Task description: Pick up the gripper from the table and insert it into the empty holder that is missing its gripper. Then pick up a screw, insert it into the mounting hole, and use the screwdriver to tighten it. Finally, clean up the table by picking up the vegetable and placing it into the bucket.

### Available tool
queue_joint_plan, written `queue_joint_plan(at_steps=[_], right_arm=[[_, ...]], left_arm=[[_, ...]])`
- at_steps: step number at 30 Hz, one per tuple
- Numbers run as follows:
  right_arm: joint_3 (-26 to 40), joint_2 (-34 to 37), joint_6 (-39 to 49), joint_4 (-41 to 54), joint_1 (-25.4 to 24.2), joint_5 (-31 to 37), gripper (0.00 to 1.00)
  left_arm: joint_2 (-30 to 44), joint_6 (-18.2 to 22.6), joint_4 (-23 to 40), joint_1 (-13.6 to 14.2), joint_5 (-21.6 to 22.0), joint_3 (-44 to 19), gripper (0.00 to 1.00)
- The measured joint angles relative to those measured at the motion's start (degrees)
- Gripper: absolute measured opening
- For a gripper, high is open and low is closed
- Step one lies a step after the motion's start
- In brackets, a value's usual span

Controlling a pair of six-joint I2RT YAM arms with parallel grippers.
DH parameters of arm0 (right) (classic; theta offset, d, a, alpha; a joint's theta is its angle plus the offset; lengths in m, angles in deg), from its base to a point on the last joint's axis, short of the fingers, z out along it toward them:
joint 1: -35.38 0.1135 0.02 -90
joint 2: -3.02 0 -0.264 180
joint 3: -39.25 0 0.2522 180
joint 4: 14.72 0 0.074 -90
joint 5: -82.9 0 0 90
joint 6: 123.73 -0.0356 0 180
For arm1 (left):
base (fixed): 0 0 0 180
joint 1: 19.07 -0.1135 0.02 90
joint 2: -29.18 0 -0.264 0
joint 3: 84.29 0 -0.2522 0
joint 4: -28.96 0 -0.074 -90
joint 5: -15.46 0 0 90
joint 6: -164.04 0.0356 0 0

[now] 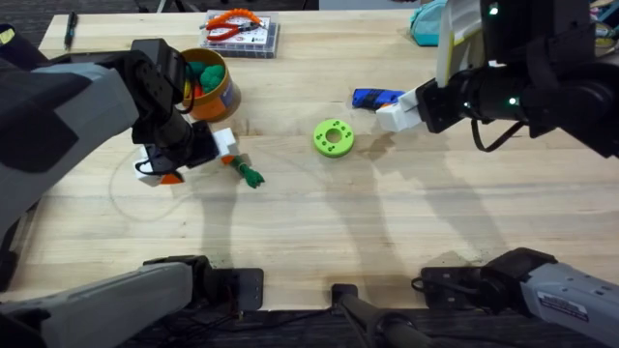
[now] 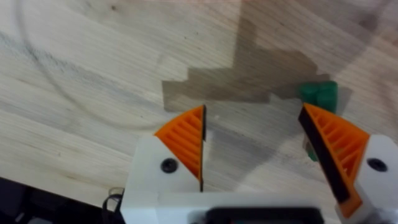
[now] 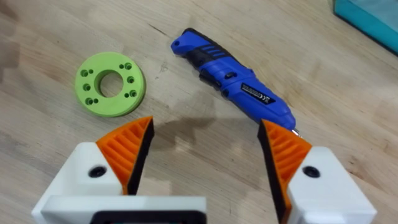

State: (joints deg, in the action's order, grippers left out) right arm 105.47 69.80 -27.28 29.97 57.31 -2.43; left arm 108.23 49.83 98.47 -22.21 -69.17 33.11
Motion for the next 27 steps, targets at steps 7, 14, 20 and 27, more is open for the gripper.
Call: queue_joint_plan(at_steps=[7, 14, 20, 27], right_arm=[[0.0, 0.0, 0.0, 0.5, 0.0, 0.0, 0.980], [0.0, 0.0, 0.0, 0.8, 0.0, 0.0, 0.980], [0.0, 0.0, 0.0, 0.9, 0.0, 0.0, 0.980], [0.0, 0.0, 0.0, 0.9, 0.0, 0.0, 0.980]], left_arm=[[0.1, 0.2, 0.7, 0.0, -4.6, -0.4, 0.857], [0.1, -1.7, 0.4, 0.0, -13.6, -3.0, 0.857], [0.1, -9.3, -2.0, 5.0, -12.8, -3.0, 0.857], [0.2, -17.0, -3.9, 11.3, -7.2, 0.0, 0.857]])
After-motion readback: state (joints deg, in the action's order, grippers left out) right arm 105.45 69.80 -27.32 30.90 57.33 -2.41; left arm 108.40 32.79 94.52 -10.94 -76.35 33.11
